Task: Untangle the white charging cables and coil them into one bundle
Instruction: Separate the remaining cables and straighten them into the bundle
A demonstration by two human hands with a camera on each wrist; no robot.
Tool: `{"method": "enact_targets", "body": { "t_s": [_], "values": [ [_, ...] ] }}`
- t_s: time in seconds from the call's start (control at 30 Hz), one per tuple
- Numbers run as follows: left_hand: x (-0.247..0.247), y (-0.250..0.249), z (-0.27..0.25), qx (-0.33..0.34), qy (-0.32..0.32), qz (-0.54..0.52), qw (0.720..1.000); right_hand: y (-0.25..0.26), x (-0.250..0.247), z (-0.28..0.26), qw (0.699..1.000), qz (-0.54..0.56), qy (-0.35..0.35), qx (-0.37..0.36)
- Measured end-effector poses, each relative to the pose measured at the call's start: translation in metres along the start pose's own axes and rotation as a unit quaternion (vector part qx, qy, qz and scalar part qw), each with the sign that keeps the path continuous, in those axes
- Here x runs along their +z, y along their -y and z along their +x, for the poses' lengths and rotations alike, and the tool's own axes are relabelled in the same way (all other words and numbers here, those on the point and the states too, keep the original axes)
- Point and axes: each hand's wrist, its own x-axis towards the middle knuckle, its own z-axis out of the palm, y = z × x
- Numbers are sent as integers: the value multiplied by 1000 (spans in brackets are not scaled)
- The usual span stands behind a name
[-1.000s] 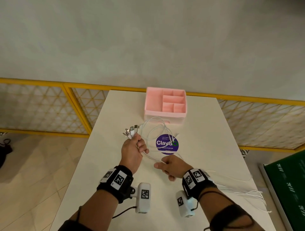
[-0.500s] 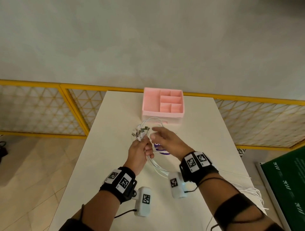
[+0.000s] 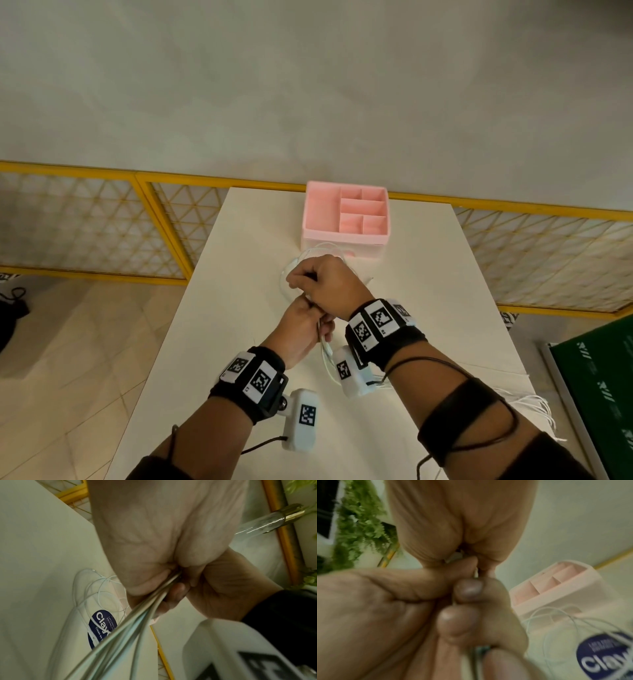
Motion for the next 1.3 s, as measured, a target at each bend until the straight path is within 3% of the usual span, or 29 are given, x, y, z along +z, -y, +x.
{"method": "enact_targets", "body": {
  "t_s": [0.1,0.23,0.37,0.47,0.53,0.67,0.83,0.97,1.07,1.17,1.3],
  "values": [
    [2,1,1,19,-32,-1,999,-9,8,-9,987,148,-50,40],
    [-2,-8,7,38,-98,-125,987,-27,38,-30,957,262,-70,102],
    [-14,-12,13,46,-111,-153,981,-45,50,-50,978,190,-24,83],
    [-19,-12,17,61,-138,-194,969,-61,42,-58,997,24,21,75],
    [-27,-17,20,67,-155,-204,964,-82,32,-66,990,-76,61,99],
    [-48,-34,25,52,-182,-250,949,-134,5,-92,952,-196,80,222],
    [-54,-35,28,54,-211,-233,948,-158,-25,-107,926,-259,38,272],
    [-64,-37,26,56,-221,-231,946,-181,-51,-129,878,-337,-3,340],
    [-65,-30,25,51,-228,-229,945,-195,-78,-141,855,-321,-46,405],
    [-73,-21,25,37,-243,-239,939,-209,-121,-153,824,-315,-98,460],
    [-68,-2,27,4,-237,-237,942,-187,-168,-154,794,-342,-226,449]
  ]
}}
